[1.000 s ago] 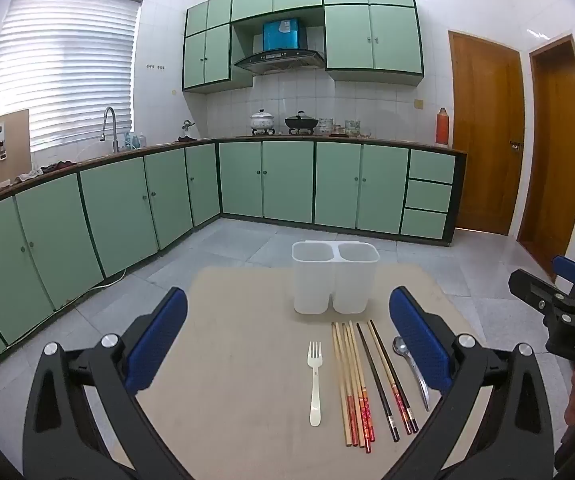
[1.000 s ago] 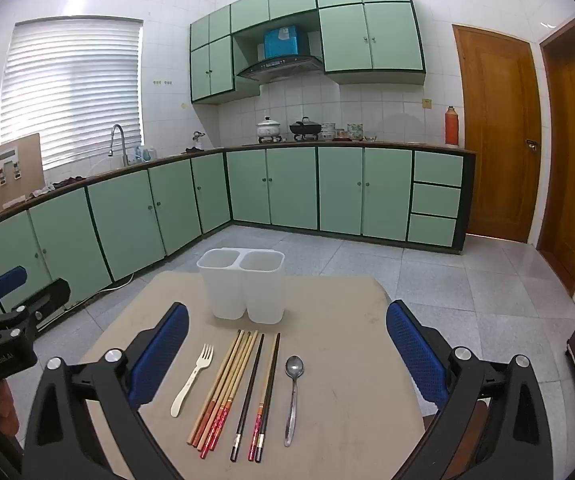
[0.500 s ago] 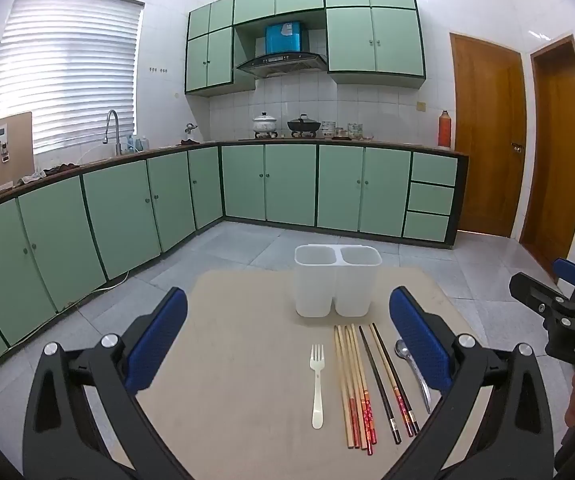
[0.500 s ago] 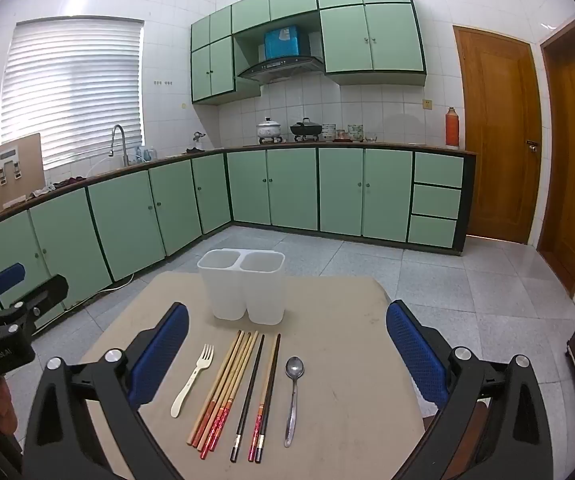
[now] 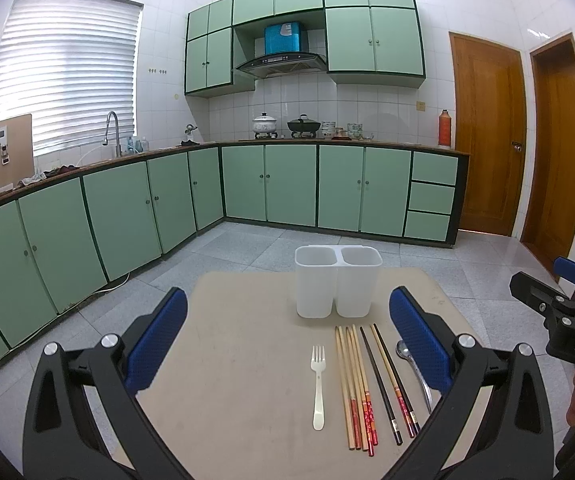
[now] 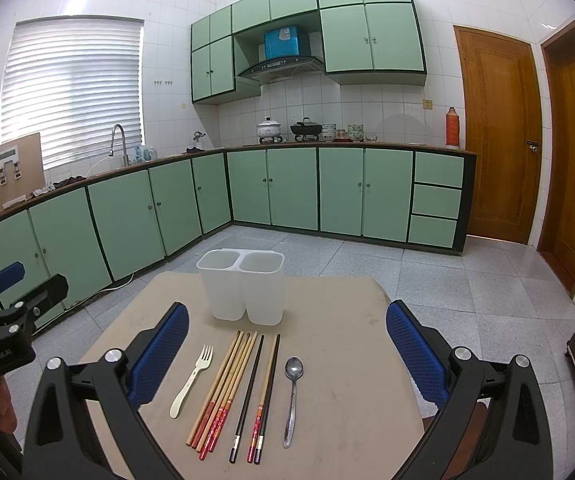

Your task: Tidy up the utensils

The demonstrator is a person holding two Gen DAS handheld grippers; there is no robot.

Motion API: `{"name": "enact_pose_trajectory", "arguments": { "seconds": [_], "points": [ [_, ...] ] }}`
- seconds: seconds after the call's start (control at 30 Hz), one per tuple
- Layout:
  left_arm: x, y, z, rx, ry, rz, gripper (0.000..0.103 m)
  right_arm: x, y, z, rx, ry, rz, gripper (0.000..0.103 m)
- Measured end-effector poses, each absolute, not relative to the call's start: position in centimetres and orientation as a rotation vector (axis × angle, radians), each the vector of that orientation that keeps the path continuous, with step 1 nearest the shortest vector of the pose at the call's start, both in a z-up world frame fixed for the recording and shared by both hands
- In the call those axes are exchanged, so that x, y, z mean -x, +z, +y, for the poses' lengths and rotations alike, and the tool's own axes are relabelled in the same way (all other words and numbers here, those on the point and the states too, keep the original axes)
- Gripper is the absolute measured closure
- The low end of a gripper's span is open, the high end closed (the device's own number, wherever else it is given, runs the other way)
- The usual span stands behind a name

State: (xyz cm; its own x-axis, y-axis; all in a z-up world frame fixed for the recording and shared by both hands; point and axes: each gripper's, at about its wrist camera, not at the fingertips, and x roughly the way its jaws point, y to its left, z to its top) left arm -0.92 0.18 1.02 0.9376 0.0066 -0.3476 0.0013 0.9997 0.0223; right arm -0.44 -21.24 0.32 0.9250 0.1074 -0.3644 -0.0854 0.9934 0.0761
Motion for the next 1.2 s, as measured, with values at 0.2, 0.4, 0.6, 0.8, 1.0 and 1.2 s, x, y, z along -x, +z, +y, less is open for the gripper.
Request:
{"name": "enact_pose_trajectory", "arguments": {
  "seconds": [0.2,0.4,0.6,0.8,1.0,1.2],
  "points": [
    [0.9,1.1,0.4,-0.021,0.003,0.357,0.005,0.4,0.3,-21.2,-0.059,0.099,0.378,0.006],
    [0.9,1.2,0.5,-0.021,0.004,0.357,0.005,0.4,0.3,-21.2,-0.059,0.098,0.378,0.006],
    [1.0,1.3,0.6,-0.020,0.004,0.358,0.005,0.4,0.3,-21.3,-0.059,0.098,0.379,0.006],
    [1.0,1.3,0.6,-0.020,0.003,0.358,0.005,0.3,0.3,-21.2,-0.059,0.097,0.379,0.006],
    [1.0,1.2,0.7,-0.019,0.005,0.358,0.005,0.3,0.3,-21.1,-0.058,0.098,0.379,0.006],
    [0.6,1.0,1.2,-0.015,0.009,0.361,0.005,0.3,0.3,-21.1,-0.058,0.097,0.381,0.006]
  ]
}}
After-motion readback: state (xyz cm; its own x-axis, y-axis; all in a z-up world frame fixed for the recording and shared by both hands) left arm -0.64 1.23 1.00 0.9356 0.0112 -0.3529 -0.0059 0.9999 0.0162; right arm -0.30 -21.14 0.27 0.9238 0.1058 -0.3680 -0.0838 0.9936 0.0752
